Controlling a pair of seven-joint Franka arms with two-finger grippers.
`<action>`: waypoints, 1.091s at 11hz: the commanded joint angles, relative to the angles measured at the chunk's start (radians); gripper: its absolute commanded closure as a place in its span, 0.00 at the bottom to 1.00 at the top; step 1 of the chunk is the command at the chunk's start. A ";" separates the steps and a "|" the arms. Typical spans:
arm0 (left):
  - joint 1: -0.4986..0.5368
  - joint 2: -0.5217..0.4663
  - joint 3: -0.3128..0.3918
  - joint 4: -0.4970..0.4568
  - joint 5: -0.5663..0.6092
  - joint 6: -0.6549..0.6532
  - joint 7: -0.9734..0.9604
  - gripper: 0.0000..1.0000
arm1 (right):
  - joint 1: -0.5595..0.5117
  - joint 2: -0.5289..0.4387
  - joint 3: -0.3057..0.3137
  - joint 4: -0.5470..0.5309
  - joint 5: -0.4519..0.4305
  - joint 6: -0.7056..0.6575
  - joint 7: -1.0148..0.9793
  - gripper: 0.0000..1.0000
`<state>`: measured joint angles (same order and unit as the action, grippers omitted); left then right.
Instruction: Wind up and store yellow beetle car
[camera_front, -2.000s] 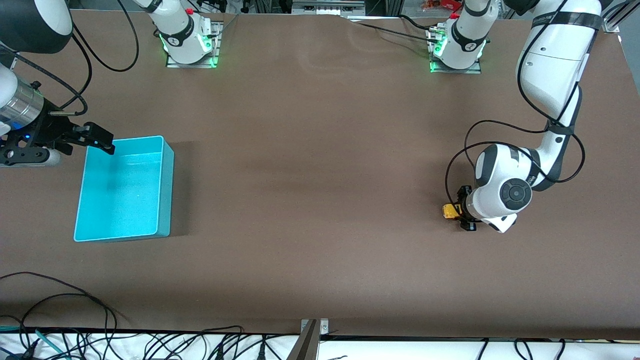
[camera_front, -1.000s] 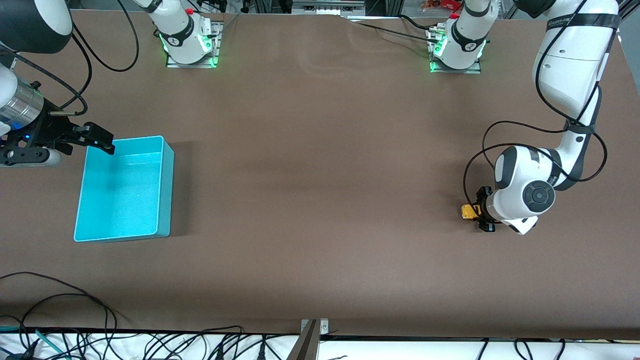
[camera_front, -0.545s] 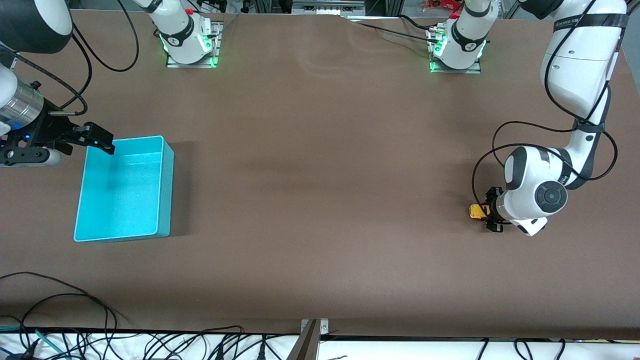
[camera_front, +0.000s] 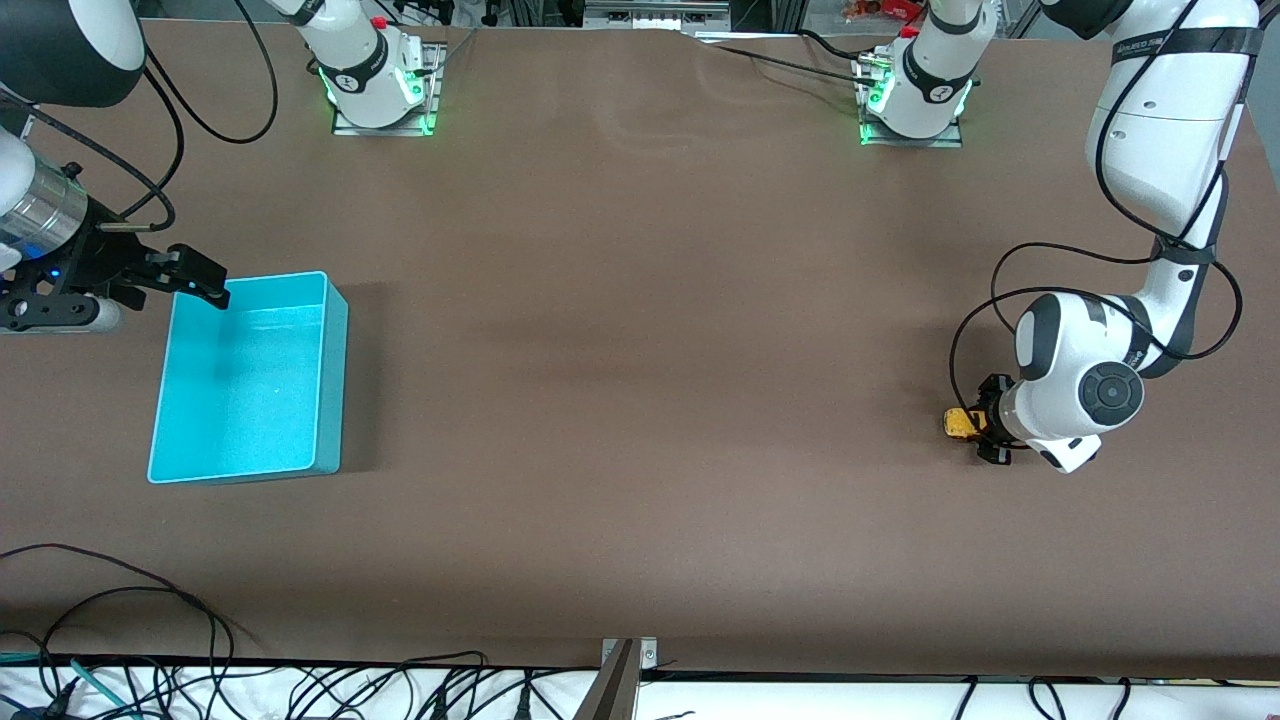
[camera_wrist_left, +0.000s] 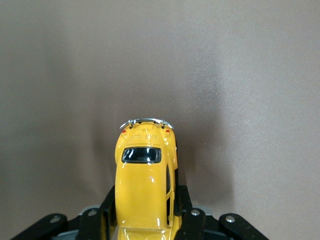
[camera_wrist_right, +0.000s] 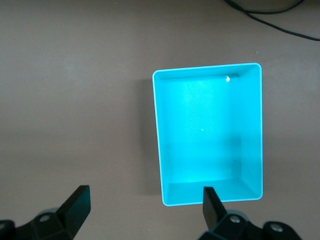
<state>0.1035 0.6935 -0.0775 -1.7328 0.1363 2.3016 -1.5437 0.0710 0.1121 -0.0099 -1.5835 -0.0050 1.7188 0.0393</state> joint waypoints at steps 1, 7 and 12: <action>0.016 0.133 0.007 0.029 0.028 0.088 0.002 1.00 | -0.002 0.006 -0.001 0.014 -0.006 -0.015 -0.006 0.00; 0.038 0.133 0.007 0.032 0.029 0.088 0.004 1.00 | -0.004 0.008 -0.001 0.014 -0.007 -0.016 -0.004 0.00; 0.042 0.132 0.007 0.033 0.029 0.088 0.001 1.00 | -0.004 0.012 -0.001 0.014 -0.007 -0.016 -0.006 0.00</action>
<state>0.1293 0.6952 -0.0778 -1.7310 0.1363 2.3120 -1.5452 0.0698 0.1159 -0.0107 -1.5835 -0.0050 1.7186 0.0393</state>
